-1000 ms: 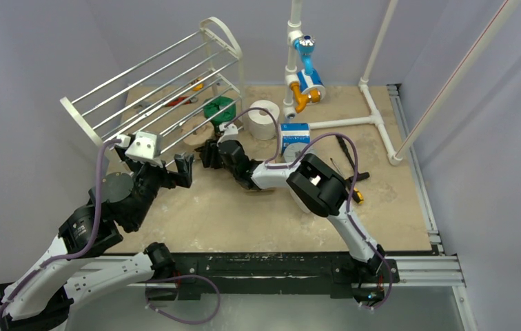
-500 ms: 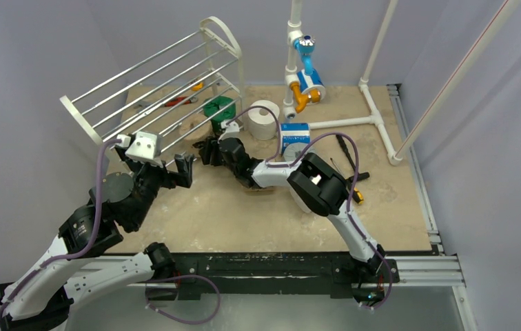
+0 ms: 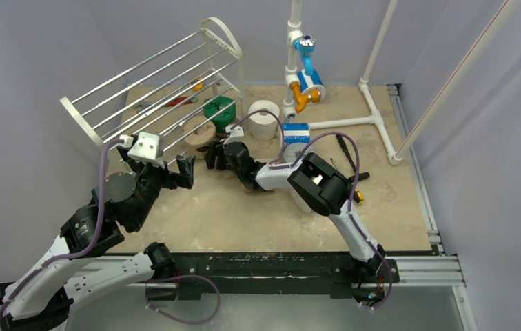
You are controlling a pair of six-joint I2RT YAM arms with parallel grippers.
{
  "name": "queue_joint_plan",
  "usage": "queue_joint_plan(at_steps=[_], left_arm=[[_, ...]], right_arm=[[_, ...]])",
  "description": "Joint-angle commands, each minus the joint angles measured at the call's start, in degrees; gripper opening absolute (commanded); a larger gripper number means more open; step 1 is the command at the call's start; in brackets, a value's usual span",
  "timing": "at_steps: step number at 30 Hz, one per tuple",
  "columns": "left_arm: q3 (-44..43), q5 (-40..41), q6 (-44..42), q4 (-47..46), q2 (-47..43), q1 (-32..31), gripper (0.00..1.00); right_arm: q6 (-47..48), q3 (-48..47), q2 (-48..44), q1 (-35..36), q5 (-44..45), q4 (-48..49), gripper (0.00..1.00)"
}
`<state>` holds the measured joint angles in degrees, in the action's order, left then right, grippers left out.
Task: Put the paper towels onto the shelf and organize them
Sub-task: Place the paper towel on the shelf.
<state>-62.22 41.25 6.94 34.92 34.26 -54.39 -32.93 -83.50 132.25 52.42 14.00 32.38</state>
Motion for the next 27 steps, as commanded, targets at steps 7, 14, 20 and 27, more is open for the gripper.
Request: queue_joint_plan(at_steps=[7, 14, 20, 27], left_arm=[[0.02, -0.91, 2.10, -0.80, -0.52, 0.21, 1.00], [-0.18, -0.87, 1.86, -0.71, -0.60, 0.25, 1.00], [-0.28, -0.84, 1.62, -0.71, -0.40, 0.23, 1.00], [-0.39, -0.27, 0.72, -0.80, -0.38, 0.21, 1.00]], right_arm=[[2.47, 0.43, -5.19, -0.16, 0.34, 3.63, 0.70], [2.79, -1.48, -3.56, 1.68, 2.89, 2.64, 0.86], [3.00, -5.18, -0.71, 2.24, 6.35, 0.83, 0.88], [0.96, -9.32, 2.29, 1.97, 9.35, -2.64, 0.87]])
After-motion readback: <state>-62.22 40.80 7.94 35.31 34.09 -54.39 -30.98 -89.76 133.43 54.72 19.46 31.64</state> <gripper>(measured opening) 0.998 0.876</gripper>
